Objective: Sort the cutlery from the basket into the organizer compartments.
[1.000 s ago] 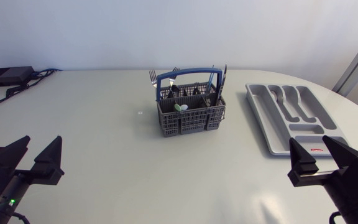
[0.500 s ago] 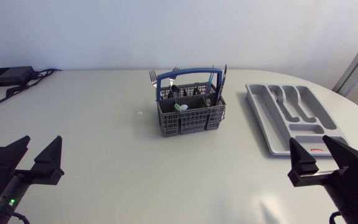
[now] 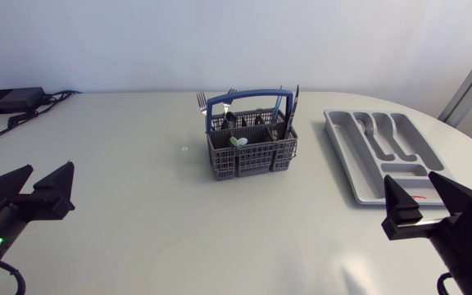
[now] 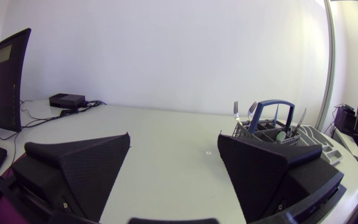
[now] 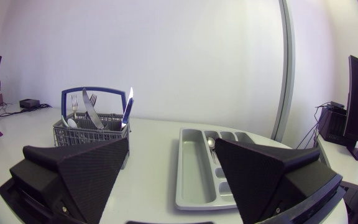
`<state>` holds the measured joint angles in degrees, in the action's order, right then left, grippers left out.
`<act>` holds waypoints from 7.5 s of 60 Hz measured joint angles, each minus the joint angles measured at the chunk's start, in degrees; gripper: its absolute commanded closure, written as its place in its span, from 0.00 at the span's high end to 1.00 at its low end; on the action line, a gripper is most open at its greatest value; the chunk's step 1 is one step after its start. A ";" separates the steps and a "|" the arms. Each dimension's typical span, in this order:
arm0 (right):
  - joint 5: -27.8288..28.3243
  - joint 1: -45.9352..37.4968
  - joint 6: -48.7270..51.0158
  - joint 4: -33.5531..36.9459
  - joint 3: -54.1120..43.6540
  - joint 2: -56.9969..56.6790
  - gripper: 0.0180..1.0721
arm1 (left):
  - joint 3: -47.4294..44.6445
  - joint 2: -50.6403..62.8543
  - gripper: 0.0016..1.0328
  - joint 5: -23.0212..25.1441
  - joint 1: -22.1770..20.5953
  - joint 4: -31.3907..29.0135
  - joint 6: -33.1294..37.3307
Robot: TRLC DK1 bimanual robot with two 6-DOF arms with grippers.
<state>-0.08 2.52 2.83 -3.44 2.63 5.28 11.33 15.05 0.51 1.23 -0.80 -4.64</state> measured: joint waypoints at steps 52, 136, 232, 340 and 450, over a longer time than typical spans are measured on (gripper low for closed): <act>-4.68 7.80 -1.09 9.94 26.21 43.58 0.95 | 36.76 54.73 0.93 2.45 -15.89 -13.05 7.54; 4.98 11.96 5.38 15.67 42.80 69.07 0.95 | 56.28 91.58 0.03 5.05 -24.55 14.43 9.99; 3.32 21.35 3.15 14.75 40.79 74.97 0.21 | 31.43 68.65 0.42 12.57 -18.80 -6.19 24.57; 2.89 47.04 0.94 41.05 66.66 69.48 0.68 | 23.04 42.34 0.88 13.16 -25.49 -15.67 26.97; -27.23 57.77 -1.11 29.35 74.69 99.21 0.28 | 13.68 42.47 0.88 12.96 -19.61 -4.15 31.95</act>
<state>-27.31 60.29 1.72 25.91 77.32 104.49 25.02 57.52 13.47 -18.37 -4.95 27.31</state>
